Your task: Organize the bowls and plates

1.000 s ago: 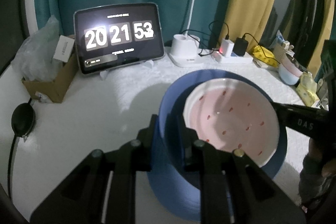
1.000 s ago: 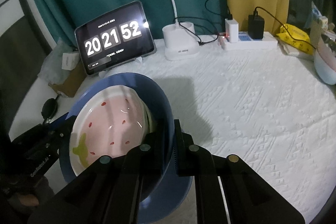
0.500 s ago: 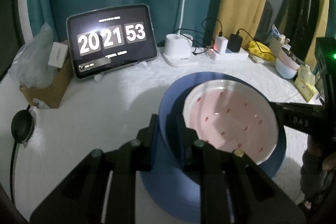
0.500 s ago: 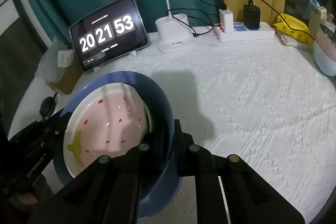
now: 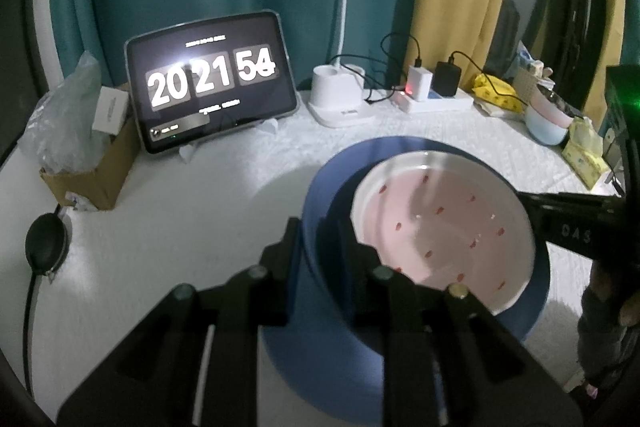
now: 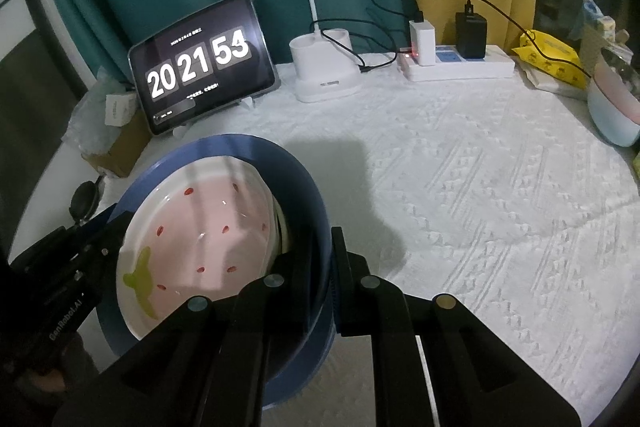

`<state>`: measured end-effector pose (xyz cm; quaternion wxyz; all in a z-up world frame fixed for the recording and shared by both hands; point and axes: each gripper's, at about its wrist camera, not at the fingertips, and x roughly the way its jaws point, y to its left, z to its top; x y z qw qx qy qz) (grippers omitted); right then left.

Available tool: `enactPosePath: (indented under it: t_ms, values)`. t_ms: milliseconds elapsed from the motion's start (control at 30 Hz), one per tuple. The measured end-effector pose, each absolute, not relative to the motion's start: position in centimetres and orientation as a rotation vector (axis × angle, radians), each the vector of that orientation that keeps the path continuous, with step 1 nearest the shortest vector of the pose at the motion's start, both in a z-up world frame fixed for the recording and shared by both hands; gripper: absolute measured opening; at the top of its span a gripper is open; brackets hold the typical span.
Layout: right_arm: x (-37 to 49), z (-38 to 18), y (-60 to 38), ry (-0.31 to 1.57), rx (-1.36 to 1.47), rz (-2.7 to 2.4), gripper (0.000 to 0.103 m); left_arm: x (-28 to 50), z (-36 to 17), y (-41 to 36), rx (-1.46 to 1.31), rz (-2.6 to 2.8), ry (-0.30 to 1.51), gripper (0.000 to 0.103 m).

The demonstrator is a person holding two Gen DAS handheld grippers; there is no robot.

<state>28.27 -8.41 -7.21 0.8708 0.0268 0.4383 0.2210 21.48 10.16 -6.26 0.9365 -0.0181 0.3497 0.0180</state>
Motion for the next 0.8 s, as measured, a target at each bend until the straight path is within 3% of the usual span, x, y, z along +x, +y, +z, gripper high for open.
enactPosePath:
  t_ms: [167, 500, 800]
  values:
    - [28.2, -7.2, -8.5, 0.910, 0.040, 0.450, 0.012, 21.5, -6.3, 10.0, -0.027, 0.049, 0.711, 0.022]
    - [27.9, -7.0, -8.7, 0.916, 0.013, 0.403, 0.026, 20.9, -5.9, 10.2, -0.013, 0.117, 0.711, 0.043]
    - [26.9, -6.8, -9.3, 0.911, -0.001, 0.364, 0.036, 19.6, -5.5, 10.1, -0.026, 0.118, 0.697, 0.046]
